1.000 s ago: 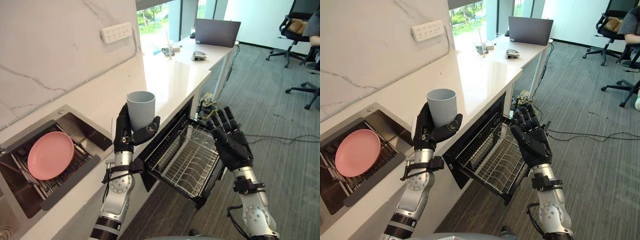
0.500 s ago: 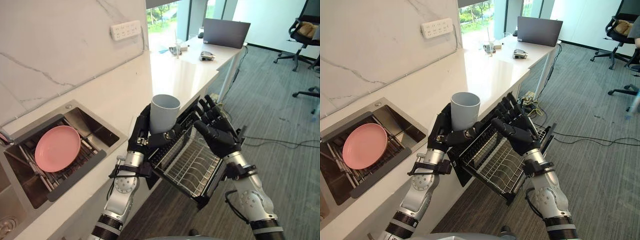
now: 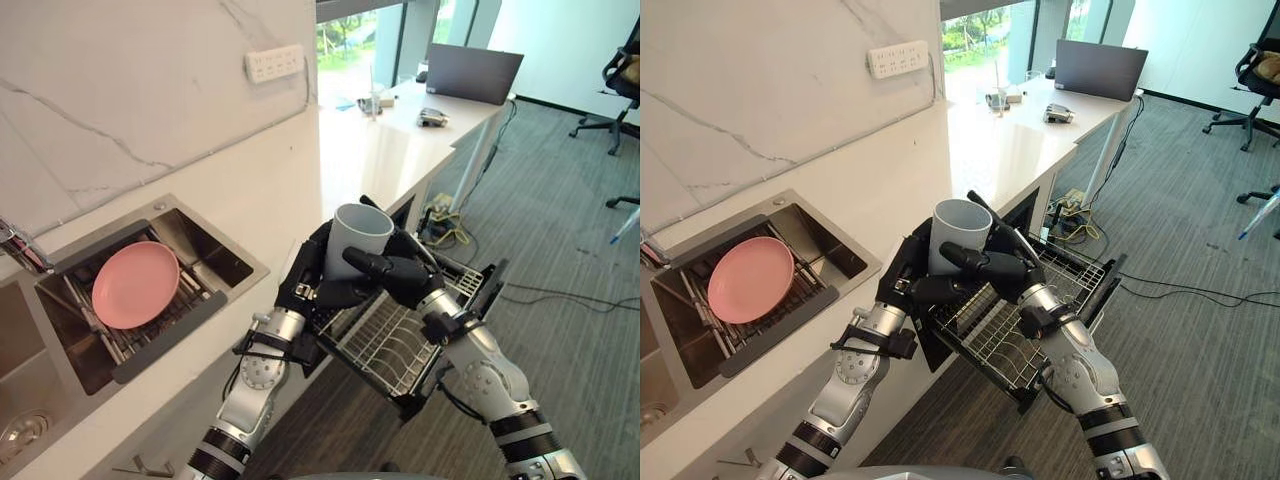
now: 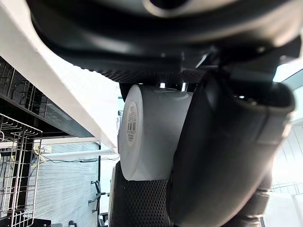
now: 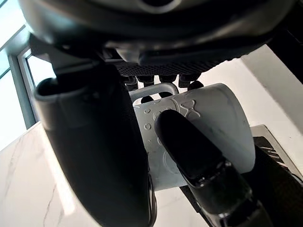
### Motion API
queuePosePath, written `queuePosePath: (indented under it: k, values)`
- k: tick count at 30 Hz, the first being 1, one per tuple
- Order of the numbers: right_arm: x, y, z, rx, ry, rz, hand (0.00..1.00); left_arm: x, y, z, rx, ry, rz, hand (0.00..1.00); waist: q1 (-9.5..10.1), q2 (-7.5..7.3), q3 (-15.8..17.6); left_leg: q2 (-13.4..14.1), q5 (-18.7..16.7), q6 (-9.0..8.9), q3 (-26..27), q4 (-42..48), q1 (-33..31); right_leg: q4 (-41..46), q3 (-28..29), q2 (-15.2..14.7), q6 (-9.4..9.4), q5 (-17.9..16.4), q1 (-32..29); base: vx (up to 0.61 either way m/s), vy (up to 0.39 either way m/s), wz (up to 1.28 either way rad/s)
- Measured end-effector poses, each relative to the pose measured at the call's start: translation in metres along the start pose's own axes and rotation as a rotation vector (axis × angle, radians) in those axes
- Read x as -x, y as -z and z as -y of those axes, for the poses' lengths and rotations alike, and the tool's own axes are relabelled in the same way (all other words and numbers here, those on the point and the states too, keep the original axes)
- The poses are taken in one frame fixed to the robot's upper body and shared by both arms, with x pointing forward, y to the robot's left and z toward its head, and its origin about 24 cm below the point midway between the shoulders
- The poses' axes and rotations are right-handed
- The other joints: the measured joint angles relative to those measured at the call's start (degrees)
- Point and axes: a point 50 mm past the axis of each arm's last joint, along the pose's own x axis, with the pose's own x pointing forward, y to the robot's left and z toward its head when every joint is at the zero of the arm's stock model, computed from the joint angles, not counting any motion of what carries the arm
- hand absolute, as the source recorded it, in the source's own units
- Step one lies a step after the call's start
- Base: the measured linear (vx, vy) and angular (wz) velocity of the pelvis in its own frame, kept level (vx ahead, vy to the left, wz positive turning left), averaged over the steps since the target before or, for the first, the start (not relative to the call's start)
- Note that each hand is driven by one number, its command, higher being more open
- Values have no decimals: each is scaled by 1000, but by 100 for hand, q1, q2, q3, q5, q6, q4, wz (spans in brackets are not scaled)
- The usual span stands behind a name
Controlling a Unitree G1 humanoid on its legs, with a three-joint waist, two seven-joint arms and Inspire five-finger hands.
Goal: Walk over to the sink, pick up the cup, carry it to the dishwasher, place the cup inside the dishwasher, then close the dishwasher door
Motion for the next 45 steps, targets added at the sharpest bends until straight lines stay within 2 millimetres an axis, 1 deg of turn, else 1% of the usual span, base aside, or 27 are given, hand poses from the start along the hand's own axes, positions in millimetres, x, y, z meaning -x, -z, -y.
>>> queuePosePath:
  k: [9, 14, 19, 20, 26, 30, 36, 40, 43, 45]
  values:
    - [-5, -2, 1, 127, 54, -38, 0, 1, 2, -1, -7, 2, -13, 0, 5, -8, -104, 1, 65, -8, 1, -64, 16, -1, -1, 8, -16, 18, -14, 0, 0, 0]
    - [-8, -5, 1, 141, 62, -35, 0, 1, 2, 1, 19, 0, -15, 0, 8, -10, -110, 2, 70, -8, -1, -65, 17, -6, 0, 10, -22, 28, -14, 0, 0, 0]
    - [-9, -2, -2, 140, 70, -43, 0, 3, 3, 0, -13, -22, -22, 0, 11, -10, -111, 5, 72, -11, -1, -67, 20, -25, 1, 13, -28, 32, -15, 0, 0, 0]
    - [-9, -2, -3, 139, 72, -43, 0, 3, 3, 0, -23, -26, -21, 100, 12, -11, -111, 5, 72, -11, -1, -67, 20, -26, 1, 13, -28, 32, -15, 0, 0, 0]
    - [-12, 1, -11, 165, 111, -29, 0, 4, 3, -2, -98, -69, -15, 100, 7, -10, -112, 5, 72, -12, 1, -72, 20, -25, 18, 14, -30, 33, -25, 0, 0, 0]
    - [-15, 4, -17, 211, 139, -6, 0, 4, 3, -5, -114, -100, -19, 100, -5, -10, -112, 4, 72, -12, 19, -81, 20, -25, 53, 14, -30, 36, -54, -1, 0, -3]
    - [-16, 8, -22, 235, 176, 21, 0, 4, 4, -5, -136, -122, -24, 100, -24, -9, -111, 1, 72, -12, 27, -89, 19, -4, 66, 13, -27, 39, -58, 0, 0, 0]
    - [-10, 13, -22, 247, 218, 43, 0, 5, 5, -3, -158, -120, -30, 100, -31, -10, -111, -5, 72, -12, 26, -97, 19, -3, 65, 8, -26, 37, -59, 0, 0, 0]
    - [-8, 12, -21, 274, 240, 48, 0, 6, 6, -2, -168, -117, -35, 100, -46, -10, -108, -5, 73, -12, 25, -104, 19, -3, 64, 8, -24, 36, -60, 0, 0, 0]
    - [-4, 11, -20, 267, 294, 77, 0, 6, 6, 2, -196, -96, -30, 100, -50, -10, -106, -8, 73, -13, 23, -117, 19, -2, 62, 6, -18, 31, -64, 0, 0, 0]
